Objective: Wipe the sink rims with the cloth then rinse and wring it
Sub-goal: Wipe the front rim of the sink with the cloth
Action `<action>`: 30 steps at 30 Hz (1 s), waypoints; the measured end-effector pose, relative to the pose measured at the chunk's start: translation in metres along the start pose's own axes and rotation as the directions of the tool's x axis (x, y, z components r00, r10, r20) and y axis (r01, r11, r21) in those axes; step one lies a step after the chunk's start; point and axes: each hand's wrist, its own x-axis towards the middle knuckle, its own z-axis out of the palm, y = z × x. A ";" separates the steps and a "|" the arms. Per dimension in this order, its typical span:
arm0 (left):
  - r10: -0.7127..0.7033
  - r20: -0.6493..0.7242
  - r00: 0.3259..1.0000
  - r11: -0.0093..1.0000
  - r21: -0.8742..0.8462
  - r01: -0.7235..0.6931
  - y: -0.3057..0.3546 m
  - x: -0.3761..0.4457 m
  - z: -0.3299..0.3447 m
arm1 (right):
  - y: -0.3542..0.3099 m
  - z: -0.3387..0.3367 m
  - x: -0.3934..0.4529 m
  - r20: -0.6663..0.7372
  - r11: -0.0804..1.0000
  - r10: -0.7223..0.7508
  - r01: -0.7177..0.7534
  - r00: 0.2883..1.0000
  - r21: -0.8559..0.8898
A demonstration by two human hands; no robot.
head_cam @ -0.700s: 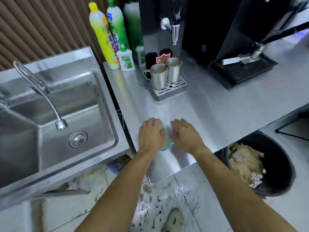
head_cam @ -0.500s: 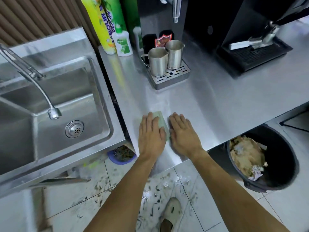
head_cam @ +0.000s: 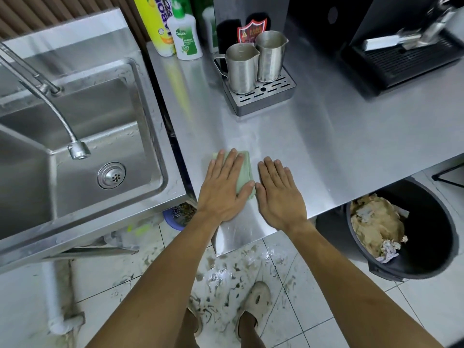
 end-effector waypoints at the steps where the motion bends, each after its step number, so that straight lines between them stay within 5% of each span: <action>1: -0.003 0.008 1.000 1.000 -0.001 0.003 0.000 0.001 0.000 | 0.000 0.000 0.000 -0.001 1.000 -0.002 0.002 1.000 0.002; 16: -0.117 -0.091 0.989 0.982 -0.159 0.102 0.013 -0.017 -0.004 | -0.001 -0.003 -0.002 0.021 1.000 0.003 -0.004 1.000 0.020; 20: -0.020 -0.079 0.997 0.998 -0.069 0.015 -0.001 -0.020 -0.008 | -0.002 -0.006 -0.002 0.049 0.999 0.013 -0.015 0.999 0.038; 27: -0.127 -0.444 0.887 0.991 -0.028 0.128 -0.074 -0.062 -0.072 | -0.043 -0.016 0.007 0.088 0.957 0.099 -0.119 0.991 0.265; 30: -0.258 -0.269 0.928 0.965 -0.032 0.259 -0.099 -0.078 -0.061 | -0.083 -0.007 0.017 0.103 0.950 -0.054 0.019 0.993 0.312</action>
